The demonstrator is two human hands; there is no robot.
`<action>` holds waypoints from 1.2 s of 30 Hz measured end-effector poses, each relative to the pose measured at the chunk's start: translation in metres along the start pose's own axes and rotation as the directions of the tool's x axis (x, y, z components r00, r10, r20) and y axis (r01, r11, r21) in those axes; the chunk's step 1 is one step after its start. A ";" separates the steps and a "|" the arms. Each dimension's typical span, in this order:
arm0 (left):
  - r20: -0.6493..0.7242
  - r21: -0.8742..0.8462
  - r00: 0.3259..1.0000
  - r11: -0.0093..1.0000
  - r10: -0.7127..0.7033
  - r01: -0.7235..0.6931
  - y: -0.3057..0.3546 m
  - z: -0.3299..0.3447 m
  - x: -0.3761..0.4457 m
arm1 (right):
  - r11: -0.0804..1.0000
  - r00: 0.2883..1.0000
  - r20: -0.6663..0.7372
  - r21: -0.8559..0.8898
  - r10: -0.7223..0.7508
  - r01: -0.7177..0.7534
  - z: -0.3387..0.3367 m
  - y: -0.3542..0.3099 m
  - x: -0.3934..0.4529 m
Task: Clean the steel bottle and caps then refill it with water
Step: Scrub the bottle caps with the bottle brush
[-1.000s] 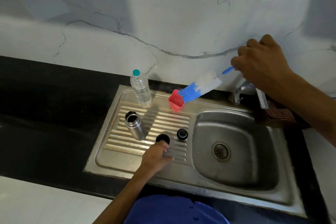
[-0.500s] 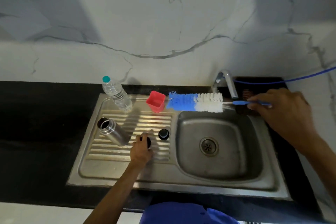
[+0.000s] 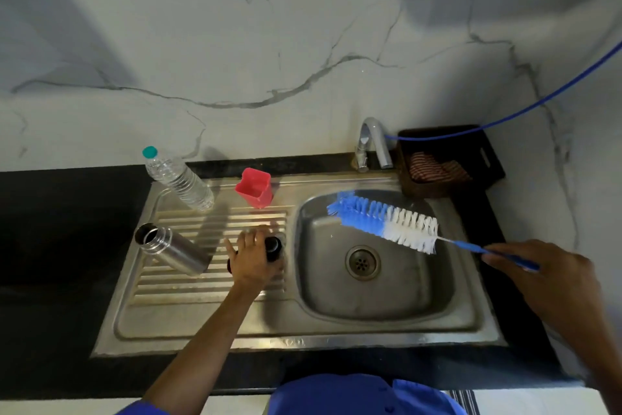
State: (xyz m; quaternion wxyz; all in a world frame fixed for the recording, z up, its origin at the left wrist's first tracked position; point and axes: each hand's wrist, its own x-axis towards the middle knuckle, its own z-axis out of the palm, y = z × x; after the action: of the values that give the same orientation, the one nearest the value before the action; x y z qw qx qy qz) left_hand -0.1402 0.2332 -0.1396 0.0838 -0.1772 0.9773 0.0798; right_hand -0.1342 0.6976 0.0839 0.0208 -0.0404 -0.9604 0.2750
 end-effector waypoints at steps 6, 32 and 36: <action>0.056 0.065 0.997 0.996 0.054 -0.057 0.011 0.001 0.017 | 0.983 0.990 0.061 0.126 0.124 -0.131 -0.012 0.033 -0.023; 0.466 -0.749 0.830 -0.363 0.308 0.555 0.221 -0.078 -0.079 | 0.815 0.974 0.169 0.536 0.152 -0.220 0.074 0.014 -0.095; 0.383 -0.790 0.892 -0.415 0.241 0.452 0.207 -0.087 -0.065 | 0.866 0.983 0.127 0.467 0.132 -0.177 0.072 0.011 -0.102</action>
State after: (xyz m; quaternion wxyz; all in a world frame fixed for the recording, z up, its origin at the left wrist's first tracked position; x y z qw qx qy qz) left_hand -0.1662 0.4304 -0.0161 0.1052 -0.2447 0.3855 0.8834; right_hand -0.0359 0.6600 0.0156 -0.0358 -0.0984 -0.8567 0.5050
